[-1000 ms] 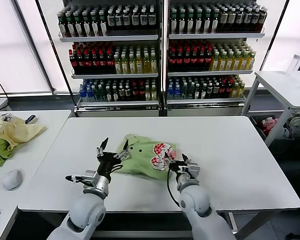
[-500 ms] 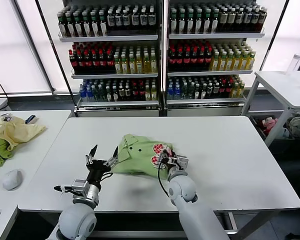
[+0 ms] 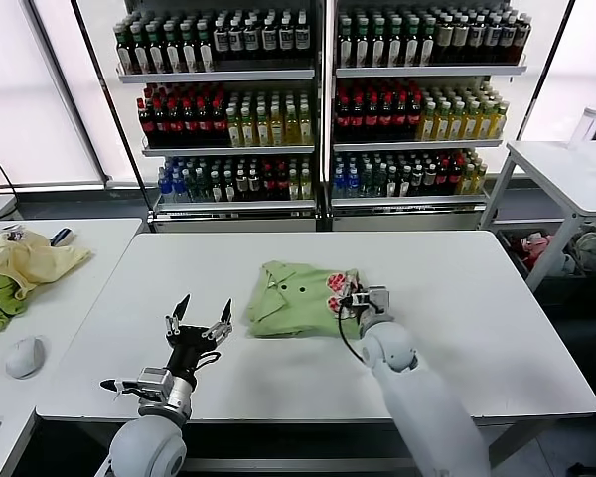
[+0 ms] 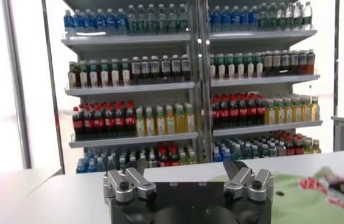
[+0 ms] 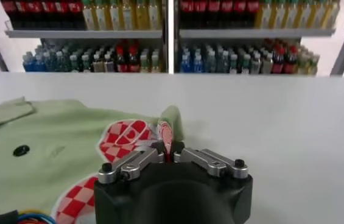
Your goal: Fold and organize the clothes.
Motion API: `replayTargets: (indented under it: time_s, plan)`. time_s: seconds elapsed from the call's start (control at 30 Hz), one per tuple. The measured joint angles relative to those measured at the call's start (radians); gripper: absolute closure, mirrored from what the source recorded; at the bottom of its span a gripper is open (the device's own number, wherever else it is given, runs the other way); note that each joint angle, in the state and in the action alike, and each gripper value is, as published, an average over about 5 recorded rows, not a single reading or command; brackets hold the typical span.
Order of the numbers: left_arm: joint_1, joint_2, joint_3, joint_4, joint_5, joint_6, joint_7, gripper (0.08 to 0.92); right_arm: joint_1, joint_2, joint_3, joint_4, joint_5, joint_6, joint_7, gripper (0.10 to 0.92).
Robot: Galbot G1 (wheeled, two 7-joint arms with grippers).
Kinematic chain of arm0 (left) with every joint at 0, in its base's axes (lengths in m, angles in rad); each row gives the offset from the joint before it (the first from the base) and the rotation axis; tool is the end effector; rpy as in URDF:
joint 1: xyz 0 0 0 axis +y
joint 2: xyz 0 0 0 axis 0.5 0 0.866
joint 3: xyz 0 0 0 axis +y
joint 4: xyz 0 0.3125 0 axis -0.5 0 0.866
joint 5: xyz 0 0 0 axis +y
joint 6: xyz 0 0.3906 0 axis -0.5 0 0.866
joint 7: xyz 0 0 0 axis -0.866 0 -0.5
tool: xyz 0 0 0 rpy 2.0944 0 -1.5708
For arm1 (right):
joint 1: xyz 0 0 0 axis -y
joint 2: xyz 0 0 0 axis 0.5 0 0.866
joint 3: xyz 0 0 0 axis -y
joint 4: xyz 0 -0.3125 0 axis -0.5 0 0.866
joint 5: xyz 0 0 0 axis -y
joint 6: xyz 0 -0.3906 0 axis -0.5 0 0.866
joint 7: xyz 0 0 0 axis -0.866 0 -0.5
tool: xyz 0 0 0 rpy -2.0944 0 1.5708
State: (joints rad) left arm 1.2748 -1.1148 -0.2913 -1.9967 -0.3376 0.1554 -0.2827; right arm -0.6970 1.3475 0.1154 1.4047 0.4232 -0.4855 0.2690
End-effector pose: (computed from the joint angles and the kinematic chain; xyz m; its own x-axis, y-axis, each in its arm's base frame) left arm 0.2985 -0.0070 -0.2454 -0.9934 0.0908 0.0699 0.0950 0.9937 0.0594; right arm 0.4699 0.0656 -0.2559 -0.9097 -0.0961 0.4040 -0.1136 0.9933 -0.0195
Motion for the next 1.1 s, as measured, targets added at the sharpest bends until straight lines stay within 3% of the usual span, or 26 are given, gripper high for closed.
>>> replayTargets:
  time_s: [0.1, 0.4, 0.8, 1.1]
  plan:
    - [0.005, -0.002, 0.001, -0.002, 0.005, -0.001, 0.001, 0.177, 0.029, -0.036, 0.002, -0.025, -0.038, 0.024, -0.061, 0.824]
    - [0.010, -0.013, 0.017, -0.010, 0.020, -0.001, 0.005, 0.177, 0.015, -0.125, 0.040, -0.008, -0.138, 0.159, -0.161, 0.570]
    - [0.045, -0.008, 0.008, -0.047, 0.029, -0.010, 0.028, 0.177, -0.281, -0.153, 0.202, 0.285, -0.188, 0.275, -0.165, 0.244]
    - [0.072, 0.013, -0.025, -0.077, 0.017, -0.013, 0.048, 0.177, -0.557, -0.144, 0.344, 0.521, -0.201, 0.330, -0.152, 0.203]
